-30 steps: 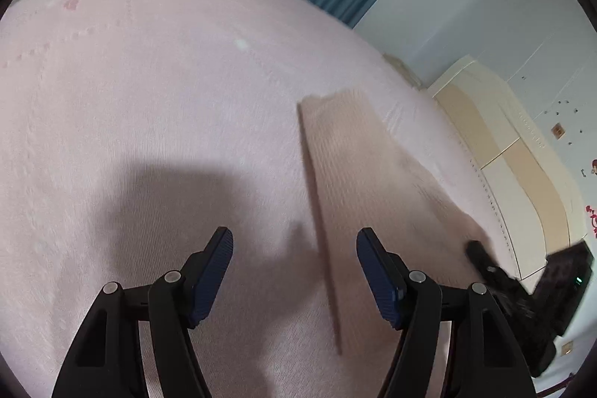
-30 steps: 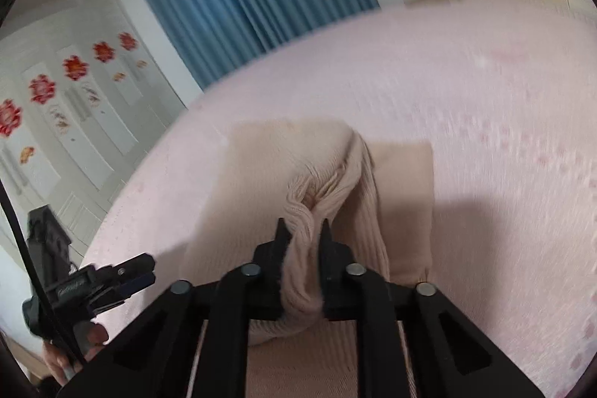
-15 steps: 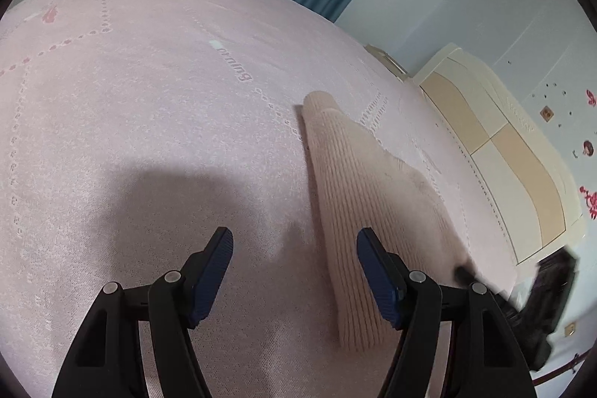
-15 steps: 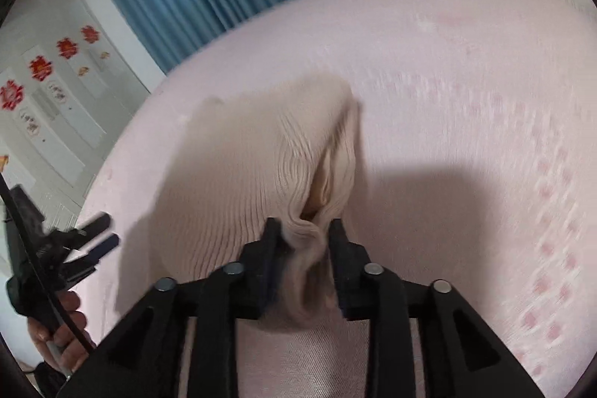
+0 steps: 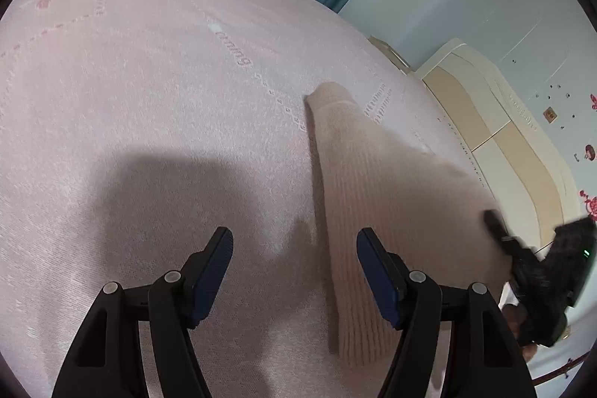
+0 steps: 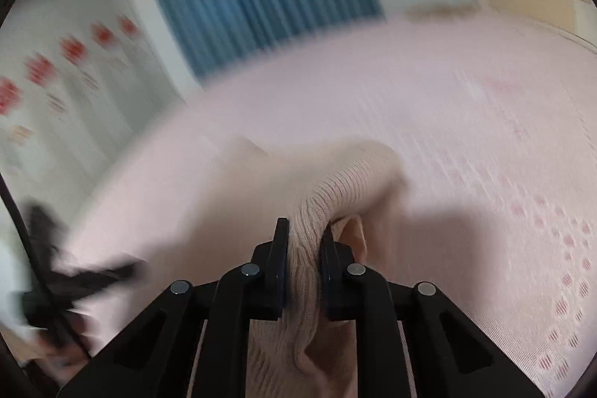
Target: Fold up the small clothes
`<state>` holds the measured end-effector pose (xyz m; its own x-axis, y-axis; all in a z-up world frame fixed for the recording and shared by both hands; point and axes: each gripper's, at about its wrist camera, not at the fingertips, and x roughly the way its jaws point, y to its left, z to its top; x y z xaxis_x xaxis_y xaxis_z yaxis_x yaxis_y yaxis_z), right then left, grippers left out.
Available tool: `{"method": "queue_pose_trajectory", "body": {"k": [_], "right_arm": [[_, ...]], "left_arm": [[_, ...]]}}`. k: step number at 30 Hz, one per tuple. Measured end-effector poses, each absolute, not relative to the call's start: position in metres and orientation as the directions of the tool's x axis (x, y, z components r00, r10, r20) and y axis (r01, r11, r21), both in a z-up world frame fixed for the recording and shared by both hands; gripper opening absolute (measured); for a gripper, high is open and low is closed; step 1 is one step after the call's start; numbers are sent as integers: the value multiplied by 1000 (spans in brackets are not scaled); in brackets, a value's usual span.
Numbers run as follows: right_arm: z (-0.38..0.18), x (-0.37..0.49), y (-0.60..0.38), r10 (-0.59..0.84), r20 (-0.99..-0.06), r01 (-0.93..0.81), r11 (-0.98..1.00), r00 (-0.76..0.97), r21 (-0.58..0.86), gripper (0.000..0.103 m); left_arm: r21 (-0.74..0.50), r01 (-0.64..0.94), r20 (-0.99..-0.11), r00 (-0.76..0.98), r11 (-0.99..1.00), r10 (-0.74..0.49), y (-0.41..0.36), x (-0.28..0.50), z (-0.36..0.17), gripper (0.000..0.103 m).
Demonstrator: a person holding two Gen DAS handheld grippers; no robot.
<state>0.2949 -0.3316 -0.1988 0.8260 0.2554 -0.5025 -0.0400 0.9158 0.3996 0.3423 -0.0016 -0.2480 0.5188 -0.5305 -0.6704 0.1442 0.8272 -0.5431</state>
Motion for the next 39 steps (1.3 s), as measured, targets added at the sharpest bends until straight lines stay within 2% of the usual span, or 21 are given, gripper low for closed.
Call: {"method": "queue_pose_trajectory", "body": {"k": [1,4,5,6,8,10,11,16,17,22,25,27,28,29,31,36,39], "right_arm": [[-200,292,-337,237,-510,-15,916,827,401,14],[-244,315,-345,169,-728,140,929,665,343,17],[-258,321,-348,170,-772,172,925,612,339,20],[-255,317,-353,150,-752,191,918,642,347,21],[-239,311,-356,133,-726,177,925,675,335,51],[-230,304,-359,149,-705,154,925,694,347,66],[-231,302,-361,175,-704,151,915,688,375,69],[-280,312,-366,414,-728,200,779,547,594,70],[-285,314,-368,422,-714,202,766,558,610,74],[-293,340,-364,422,-706,179,774,569,607,84],[-292,353,-352,404,-734,153,813,546,561,84],[-295,356,-350,450,-716,127,794,534,594,71],[-297,358,-351,488,-695,128,764,528,633,57],[-299,358,-356,515,-671,133,732,533,668,48],[-297,358,-359,537,-646,126,708,543,695,40],[-257,339,-358,546,-571,91,669,613,738,36],[-218,327,-346,490,-577,61,725,653,686,36]], "left_arm": [[-546,148,-668,516,824,-536,-3,342,-248,67],[-519,165,-674,525,839,-520,-8,340,-245,67],[-503,173,-676,531,847,-511,-10,338,-243,67],[-494,179,-677,534,851,-506,-12,337,-242,67],[-482,188,-675,543,856,-500,-12,334,-238,67],[-473,191,-674,551,860,-493,-12,332,-236,67],[-474,190,-674,551,860,-493,-10,333,-235,67],[-512,167,-666,543,842,-512,-2,334,-237,67],[-520,164,-662,542,838,-517,0,334,-237,67],[-546,146,-656,538,825,-529,6,337,-238,67],[-555,133,-655,538,821,-530,8,336,-238,67],[-561,126,-652,541,818,-531,11,336,-237,67],[-563,124,-649,546,817,-530,11,335,-236,67],[-565,123,-645,550,816,-530,12,334,-235,67],[-566,121,-639,560,815,-527,15,332,-231,67],[-575,121,-607,600,810,-521,28,325,-218,67],[-579,114,-601,610,807,-517,38,323,-216,67]]}}
